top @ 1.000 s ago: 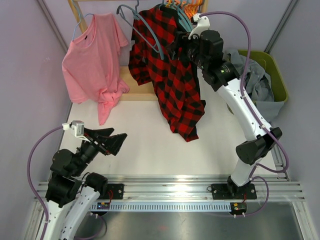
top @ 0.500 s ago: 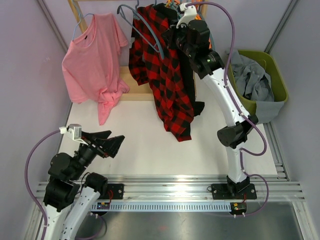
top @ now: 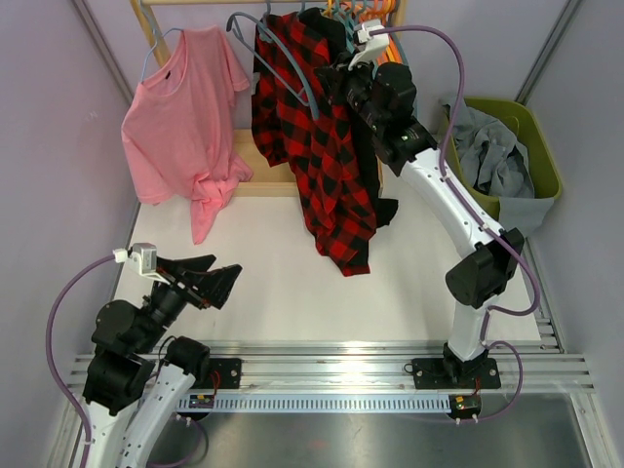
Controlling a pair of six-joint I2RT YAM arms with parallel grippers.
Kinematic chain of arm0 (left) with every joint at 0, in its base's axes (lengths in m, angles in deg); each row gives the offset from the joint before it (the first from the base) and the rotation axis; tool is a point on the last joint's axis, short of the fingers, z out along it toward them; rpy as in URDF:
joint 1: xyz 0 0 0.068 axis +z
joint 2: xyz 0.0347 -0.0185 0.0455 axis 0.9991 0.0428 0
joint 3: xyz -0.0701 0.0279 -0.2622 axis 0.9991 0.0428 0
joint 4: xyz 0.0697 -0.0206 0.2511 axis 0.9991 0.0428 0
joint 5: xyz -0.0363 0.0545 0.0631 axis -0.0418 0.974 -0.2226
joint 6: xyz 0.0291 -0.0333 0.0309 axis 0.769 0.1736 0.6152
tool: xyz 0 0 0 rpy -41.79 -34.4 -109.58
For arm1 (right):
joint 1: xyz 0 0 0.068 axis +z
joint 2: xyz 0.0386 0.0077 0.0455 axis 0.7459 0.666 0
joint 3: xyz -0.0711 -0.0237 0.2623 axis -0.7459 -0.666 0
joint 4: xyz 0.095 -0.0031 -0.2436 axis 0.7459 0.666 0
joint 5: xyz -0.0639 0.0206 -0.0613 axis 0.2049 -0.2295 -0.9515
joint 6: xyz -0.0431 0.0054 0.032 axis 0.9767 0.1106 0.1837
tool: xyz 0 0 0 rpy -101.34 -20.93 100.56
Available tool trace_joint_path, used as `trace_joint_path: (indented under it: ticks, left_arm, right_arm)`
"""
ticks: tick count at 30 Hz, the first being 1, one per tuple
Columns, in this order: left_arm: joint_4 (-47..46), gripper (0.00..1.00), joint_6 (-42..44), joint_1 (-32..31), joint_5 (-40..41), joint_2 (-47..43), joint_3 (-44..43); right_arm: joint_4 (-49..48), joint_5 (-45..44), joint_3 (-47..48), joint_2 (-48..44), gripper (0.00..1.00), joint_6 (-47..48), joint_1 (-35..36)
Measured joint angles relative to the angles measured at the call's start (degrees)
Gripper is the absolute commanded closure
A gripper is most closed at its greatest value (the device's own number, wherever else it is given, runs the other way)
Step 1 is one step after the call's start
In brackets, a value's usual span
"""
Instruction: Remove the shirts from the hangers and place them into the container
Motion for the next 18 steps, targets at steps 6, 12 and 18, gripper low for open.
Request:
trace_joint_path:
  ticks: [6,12,18]
  left_arm:
    - [1.03,0.01,0.0,0.0,0.42,-0.46,-0.74]
    - [1.49,0.01,0.02,0.0,0.76,-0.46,-1.18]
    - [2.05,0.01,0.13,0.0,1.18,-0.66,-1.66]
  right_arm:
    - [-4.28,-0.2,-1.31,0.0,1.0,1.14,0.04]
    - [-5.7,-0.2,-1.09,0.0,1.0,1.18,0.09]
    - [-11.17,0.74,-8.09,-4.13,1.0,2.29,1.77]
